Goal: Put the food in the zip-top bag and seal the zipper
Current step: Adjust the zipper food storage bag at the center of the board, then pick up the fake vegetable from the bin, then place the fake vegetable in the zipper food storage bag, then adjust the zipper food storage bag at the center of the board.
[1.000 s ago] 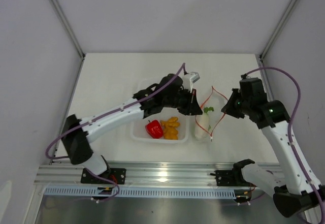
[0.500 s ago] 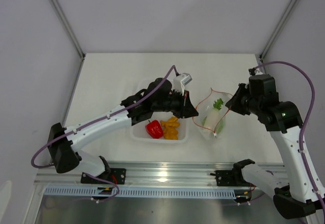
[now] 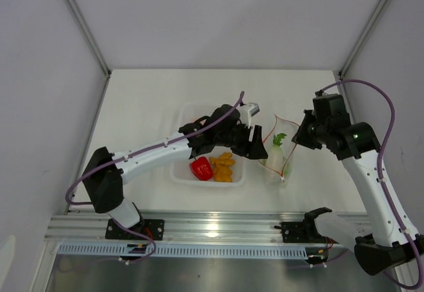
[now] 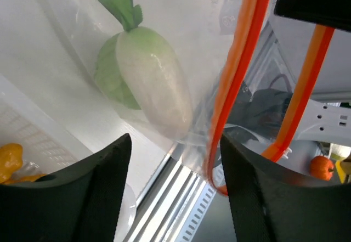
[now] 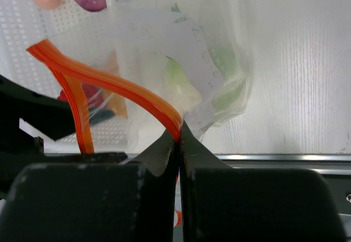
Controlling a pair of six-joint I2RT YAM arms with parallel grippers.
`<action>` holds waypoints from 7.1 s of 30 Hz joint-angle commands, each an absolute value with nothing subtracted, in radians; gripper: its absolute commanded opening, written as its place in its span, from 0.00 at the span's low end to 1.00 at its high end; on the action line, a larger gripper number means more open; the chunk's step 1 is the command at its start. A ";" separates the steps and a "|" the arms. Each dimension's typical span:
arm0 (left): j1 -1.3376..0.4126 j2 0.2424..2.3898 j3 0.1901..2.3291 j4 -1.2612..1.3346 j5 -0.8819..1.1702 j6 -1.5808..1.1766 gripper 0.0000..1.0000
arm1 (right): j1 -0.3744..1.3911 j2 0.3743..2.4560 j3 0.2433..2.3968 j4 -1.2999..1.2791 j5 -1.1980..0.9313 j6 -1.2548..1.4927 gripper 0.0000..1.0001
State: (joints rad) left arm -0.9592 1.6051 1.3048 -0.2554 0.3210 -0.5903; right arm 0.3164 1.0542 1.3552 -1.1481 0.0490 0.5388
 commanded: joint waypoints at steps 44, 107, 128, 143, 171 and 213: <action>-0.587 2.111 1.878 -0.721 0.048 -0.897 0.99 | 0.367 1.155 1.318 -1.051 0.067 0.512 0.00; -0.707 1.457 1.230 0.067 0.624 -0.850 0.01 | 0.382 1.190 1.423 -1.089 0.034 0.531 0.00; -0.922 1.451 1.339 -0.072 0.460 -0.801 0.02 | 0.431 1.192 1.437 -1.101 0.032 0.552 0.00; -0.940 1.606 1.424 -0.270 0.287 -0.756 0.05 | 0.449 1.146 1.447 -1.104 0.012 0.584 0.00; -0.946 1.277 1.252 -0.287 -0.055 -0.653 1.00 | 0.448 1.135 1.420 -1.104 -0.020 0.574 0.00; -0.951 1.537 1.437 -0.227 0.465 -0.700 0.03 | 0.388 1.002 1.395 -1.183 0.147 0.560 0.00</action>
State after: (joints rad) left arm -0.9607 1.5230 1.4609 -0.2092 0.4591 -0.7071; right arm 0.4133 1.0138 1.4555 -1.1751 0.1333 0.5663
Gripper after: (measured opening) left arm 0.039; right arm 0.003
